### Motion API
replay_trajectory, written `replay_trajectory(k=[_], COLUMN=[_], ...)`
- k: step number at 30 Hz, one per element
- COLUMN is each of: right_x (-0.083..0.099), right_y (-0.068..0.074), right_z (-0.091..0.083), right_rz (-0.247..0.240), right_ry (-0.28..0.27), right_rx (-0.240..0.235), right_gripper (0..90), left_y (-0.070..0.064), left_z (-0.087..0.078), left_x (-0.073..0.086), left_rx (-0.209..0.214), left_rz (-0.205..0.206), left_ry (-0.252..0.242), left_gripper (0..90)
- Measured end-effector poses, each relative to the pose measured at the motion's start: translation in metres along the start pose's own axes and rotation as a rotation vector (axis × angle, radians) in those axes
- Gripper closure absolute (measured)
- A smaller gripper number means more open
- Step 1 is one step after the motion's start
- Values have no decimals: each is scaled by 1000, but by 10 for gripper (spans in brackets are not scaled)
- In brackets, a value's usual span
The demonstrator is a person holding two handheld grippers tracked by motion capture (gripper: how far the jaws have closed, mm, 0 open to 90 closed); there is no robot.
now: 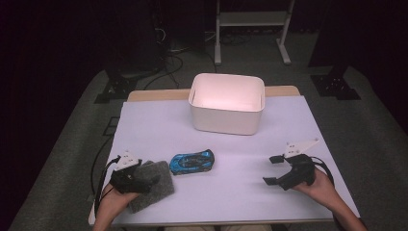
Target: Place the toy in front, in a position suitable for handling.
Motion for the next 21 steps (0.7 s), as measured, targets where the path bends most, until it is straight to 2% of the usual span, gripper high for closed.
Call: replay_trajectory(k=[4, 7, 8, 17, 21], right_x=[-22, -30, -39, -66, -79], right_y=[6, 7, 9, 18, 24], right_z=[4, 6, 7, 18, 27], right_rz=[-33, -48, -61, -112, -155], right_ry=[7, 8, 11, 44, 53], right_rx=[-34, -43, -48, -79, -90], right_gripper=[128, 128, 128, 128, 128], left_y=[-2, -1, -1, -2, -1], left_z=[0, 0, 1, 2, 1], left_x=[0, 0, 0, 1, 1], left_rx=[3, 4, 5, 13, 12], left_rz=[-1, 3, 4, 2, 2], left_ry=[2, 6, 7, 9, 5], left_gripper=[51, 51, 51, 51, 51])
Point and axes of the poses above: each handheld gripper's, and its own axes: z roughly forward along the jaws, x roughly out of its underside, y roughly to its left, the point moved 10 cm from there along z, roughly forward along the jaws, and after that the axes turned 8 degrees about x, right-handed, at the moved point
